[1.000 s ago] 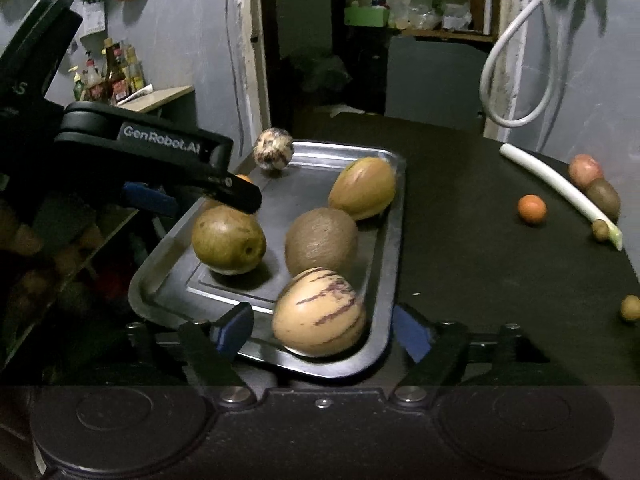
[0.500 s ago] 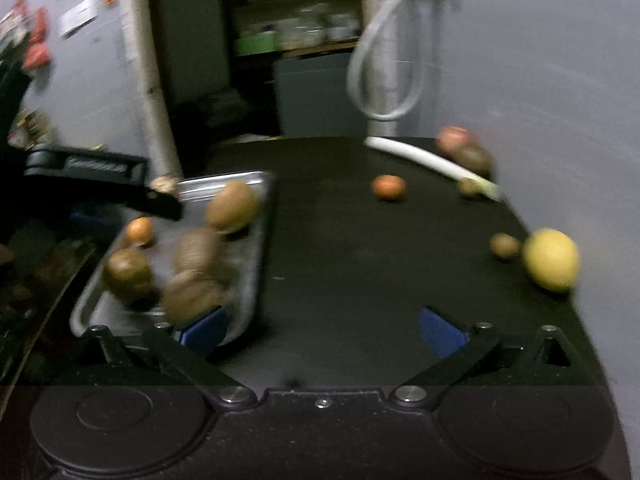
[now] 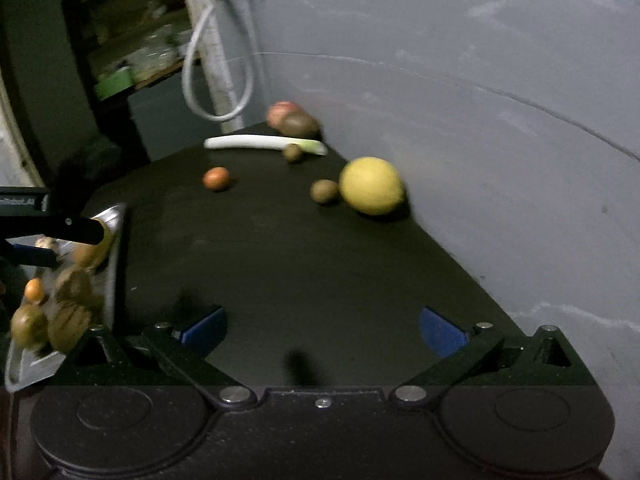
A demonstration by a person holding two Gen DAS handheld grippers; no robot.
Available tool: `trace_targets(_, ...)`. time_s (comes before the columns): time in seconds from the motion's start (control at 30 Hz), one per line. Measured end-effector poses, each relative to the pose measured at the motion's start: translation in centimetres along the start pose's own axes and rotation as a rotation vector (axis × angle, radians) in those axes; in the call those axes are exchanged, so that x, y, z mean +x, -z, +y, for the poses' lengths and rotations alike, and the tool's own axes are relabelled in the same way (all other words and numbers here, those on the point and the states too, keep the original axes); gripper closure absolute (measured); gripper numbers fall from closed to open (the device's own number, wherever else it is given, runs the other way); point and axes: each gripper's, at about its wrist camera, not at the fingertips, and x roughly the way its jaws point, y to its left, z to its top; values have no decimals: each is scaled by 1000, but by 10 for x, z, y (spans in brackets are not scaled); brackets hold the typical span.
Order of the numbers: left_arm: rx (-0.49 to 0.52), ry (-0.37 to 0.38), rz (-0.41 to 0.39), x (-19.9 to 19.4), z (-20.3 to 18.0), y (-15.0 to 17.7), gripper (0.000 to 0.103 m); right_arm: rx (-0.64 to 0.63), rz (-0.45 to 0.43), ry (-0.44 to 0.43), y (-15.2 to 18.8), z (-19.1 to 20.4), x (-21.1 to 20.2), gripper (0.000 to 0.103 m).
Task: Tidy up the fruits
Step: 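Move both tools away from the tray toward the loose fruits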
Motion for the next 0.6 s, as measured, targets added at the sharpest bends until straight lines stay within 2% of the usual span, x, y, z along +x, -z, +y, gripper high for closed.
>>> trace_targets(0.17, 108, 29, 21, 13, -20, -12, 1, 55, -1, 36, 4, -12, 3, 1)
trace_targets(0.27, 209, 50, 29, 24, -34, -21, 1, 92, -5, 47, 5, -19, 3, 1)
trace_targets(0.6, 674, 150, -41, 61, -77, -45, 1, 235, -11, 79, -12, -39, -1, 1)
